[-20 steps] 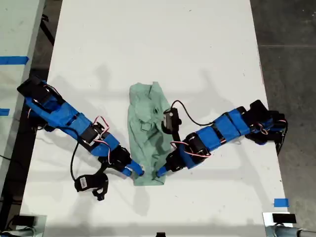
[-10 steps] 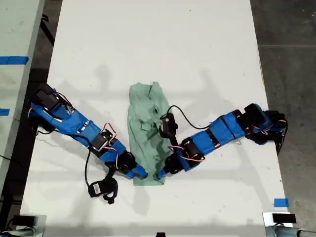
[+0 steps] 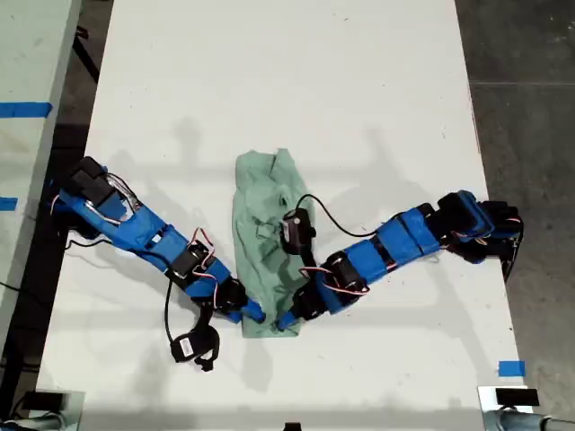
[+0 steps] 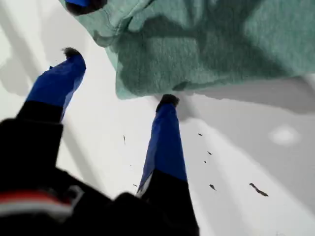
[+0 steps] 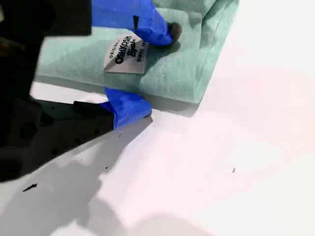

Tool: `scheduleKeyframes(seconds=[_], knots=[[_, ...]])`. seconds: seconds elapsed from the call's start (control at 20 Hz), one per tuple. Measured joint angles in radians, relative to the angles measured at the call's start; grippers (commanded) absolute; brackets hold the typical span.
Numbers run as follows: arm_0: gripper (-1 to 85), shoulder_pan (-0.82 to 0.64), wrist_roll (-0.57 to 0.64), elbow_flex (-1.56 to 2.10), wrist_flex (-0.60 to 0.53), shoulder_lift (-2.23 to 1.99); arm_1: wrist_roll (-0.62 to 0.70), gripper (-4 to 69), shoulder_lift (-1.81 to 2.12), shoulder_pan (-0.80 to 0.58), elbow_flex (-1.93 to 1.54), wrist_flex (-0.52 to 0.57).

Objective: Fold tshirt

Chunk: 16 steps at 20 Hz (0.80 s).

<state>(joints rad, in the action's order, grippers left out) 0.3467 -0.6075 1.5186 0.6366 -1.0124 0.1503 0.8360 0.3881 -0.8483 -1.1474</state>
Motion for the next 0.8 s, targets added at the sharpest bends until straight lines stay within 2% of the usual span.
scheduleKeyframes(seconds=[0.2, 0.3, 0.4, 0.55, 0.6, 0.8], knots=[[21.0, 0.000, -0.009, 0.000, 0.000, 0.002, 0.018, 30.9, -0.037, -0.006, 0.002, 0.032], [18.3, 0.000, -0.012, 0.000, 0.000, 0.002, 0.029, 28.9, -0.049, -0.011, 0.002, 0.055], [9.5, 0.000, -0.012, 0.000, 0.000, 0.011, 0.035, 23.8, -0.081, -0.015, 0.002, 0.077], [0.0, 0.000, -0.012, 0.000, -0.002, 0.018, 0.035, 1.2, -0.100, -0.021, 0.005, 0.100], [0.0, 0.000, -0.012, 0.000, -0.002, 0.018, 0.035, -1.2, -0.104, -0.021, 0.006, 0.101], [0.0, -0.003, -0.012, 0.000, -0.011, 0.020, 0.028, -1.2, -0.115, -0.025, 0.026, 0.123]])
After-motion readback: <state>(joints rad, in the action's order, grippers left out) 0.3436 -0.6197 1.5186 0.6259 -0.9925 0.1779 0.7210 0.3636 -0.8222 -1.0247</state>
